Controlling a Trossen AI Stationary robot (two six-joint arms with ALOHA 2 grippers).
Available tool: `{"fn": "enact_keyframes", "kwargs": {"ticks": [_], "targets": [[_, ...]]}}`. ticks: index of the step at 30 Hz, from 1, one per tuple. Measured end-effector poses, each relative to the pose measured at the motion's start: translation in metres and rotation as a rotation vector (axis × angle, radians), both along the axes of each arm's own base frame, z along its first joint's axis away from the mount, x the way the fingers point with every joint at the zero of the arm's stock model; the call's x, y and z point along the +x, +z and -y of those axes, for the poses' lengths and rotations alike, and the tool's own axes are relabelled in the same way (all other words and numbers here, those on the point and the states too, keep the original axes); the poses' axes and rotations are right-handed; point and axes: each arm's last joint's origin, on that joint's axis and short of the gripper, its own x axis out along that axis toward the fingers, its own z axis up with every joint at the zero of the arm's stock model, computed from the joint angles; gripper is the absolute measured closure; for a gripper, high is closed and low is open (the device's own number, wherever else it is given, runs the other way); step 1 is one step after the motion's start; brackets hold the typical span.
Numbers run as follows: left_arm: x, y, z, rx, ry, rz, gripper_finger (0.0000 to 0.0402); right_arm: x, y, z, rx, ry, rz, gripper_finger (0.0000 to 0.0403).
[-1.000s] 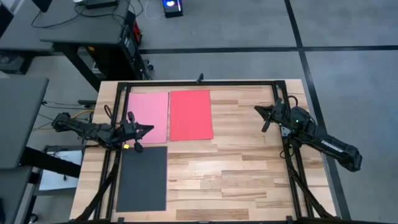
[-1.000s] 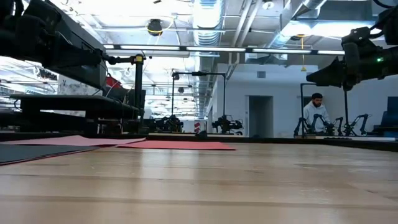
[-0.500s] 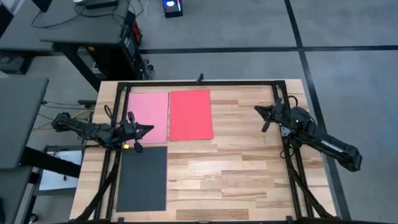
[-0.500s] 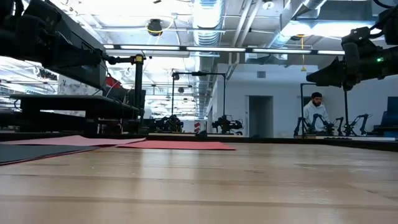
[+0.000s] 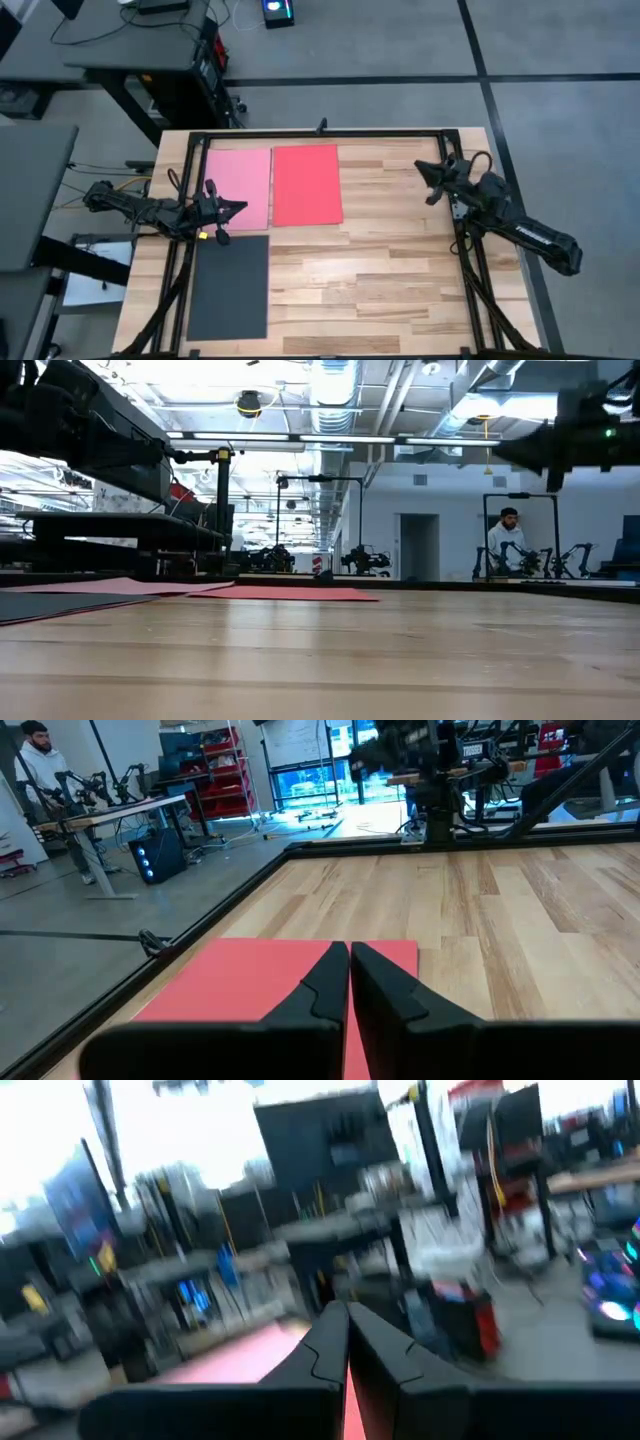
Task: Organize paper
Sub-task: Move the red paper to the top right of the table
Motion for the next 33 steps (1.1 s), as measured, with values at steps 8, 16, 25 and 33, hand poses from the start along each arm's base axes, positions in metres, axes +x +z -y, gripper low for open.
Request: {"fn": "enact_keyframes", "kwargs": {"ticks": [8, 16, 25, 33], "targets": [[0.000, 0.000, 0.000, 0.000, 0.000, 0.001, 0.0402, 0.002, 0.018, -0.005, -0.036, 0.110, 0.179, 0.0403], [0.000, 0.001, 0.000, -0.002, 0.000, 0.006, 0.0402, 0.031, 0.061, -0.011, -0.052, 0.317, 0.090, 0.0403], [0.000, 0.001, 0.000, -0.002, 0.000, 0.007, 0.0402, 0.121, 0.068, -0.010, -0.210, 0.406, -0.300, 0.0403], [0.000, 0.001, 0.000, -0.002, 0.000, 0.007, 0.0402, 0.188, 0.023, 0.013, -0.068, 0.378, -0.591, 0.0403]]}}
